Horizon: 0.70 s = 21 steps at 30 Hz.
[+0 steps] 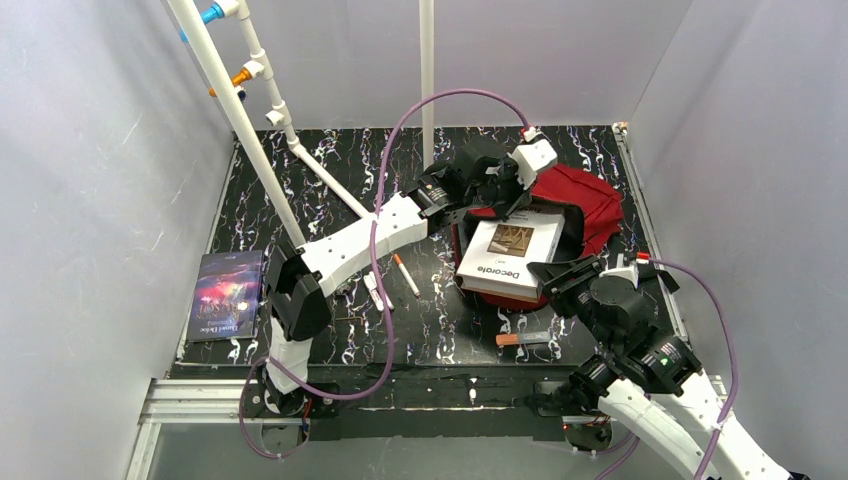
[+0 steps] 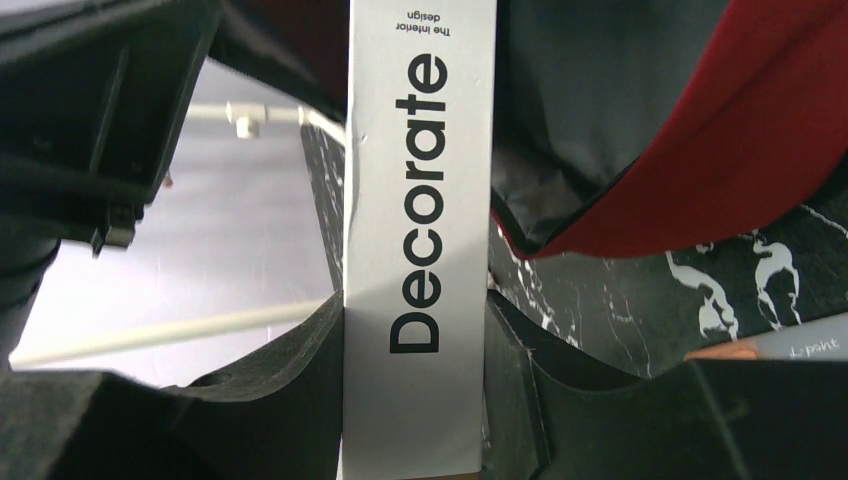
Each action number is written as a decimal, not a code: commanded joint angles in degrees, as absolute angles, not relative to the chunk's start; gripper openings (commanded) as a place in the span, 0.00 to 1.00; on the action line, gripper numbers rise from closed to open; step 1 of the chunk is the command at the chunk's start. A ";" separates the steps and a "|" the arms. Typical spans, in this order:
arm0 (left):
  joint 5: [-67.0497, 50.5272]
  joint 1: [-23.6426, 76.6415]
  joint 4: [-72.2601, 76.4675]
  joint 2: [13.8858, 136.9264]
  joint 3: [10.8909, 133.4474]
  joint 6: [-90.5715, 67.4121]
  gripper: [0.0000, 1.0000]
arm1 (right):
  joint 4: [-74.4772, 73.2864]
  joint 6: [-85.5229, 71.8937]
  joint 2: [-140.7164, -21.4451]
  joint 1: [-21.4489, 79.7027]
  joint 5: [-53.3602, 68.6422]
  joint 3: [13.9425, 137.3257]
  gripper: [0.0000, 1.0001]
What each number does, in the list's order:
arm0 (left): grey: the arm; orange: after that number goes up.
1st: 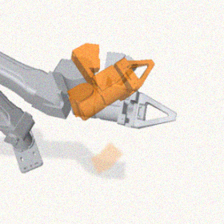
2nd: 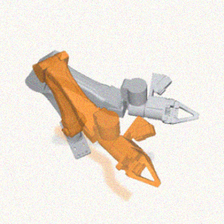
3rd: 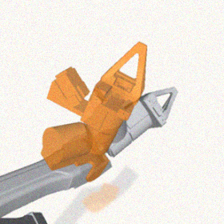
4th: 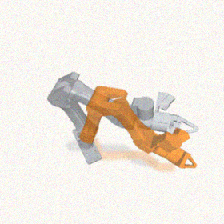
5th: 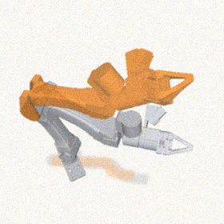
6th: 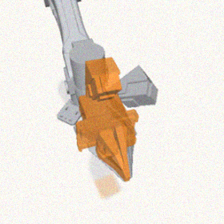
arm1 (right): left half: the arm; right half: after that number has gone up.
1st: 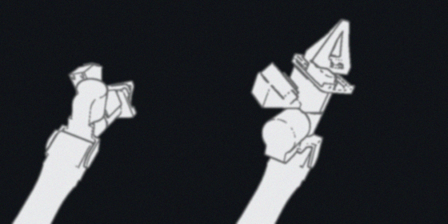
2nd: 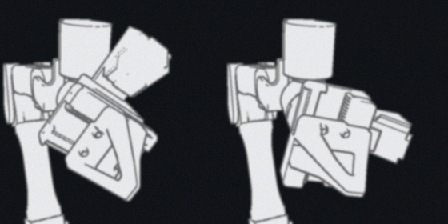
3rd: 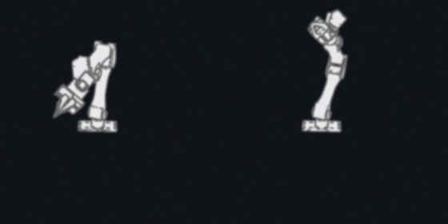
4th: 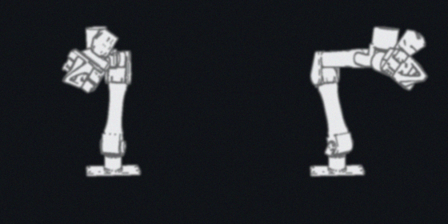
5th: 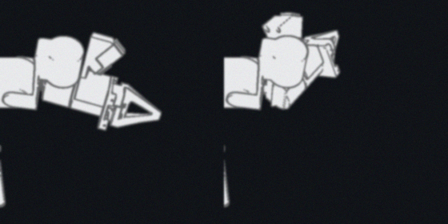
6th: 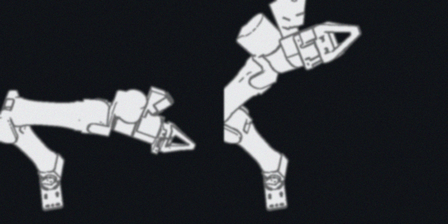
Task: Pack the student bag
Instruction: Place the book in the student bag.
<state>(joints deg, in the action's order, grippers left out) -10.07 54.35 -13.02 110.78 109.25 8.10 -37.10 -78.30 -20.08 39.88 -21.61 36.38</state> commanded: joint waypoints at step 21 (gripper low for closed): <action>-9.08 54.85 -16.19 102.21 107.79 14.30 0.00 | -20.63 -70.38 -30.14 39.72 -43.42 27.32 0.01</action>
<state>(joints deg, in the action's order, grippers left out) -10.26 54.54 -15.73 107.46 107.20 11.38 -21.15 -71.96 -31.86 40.10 -37.17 25.67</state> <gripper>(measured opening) 0.022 0.526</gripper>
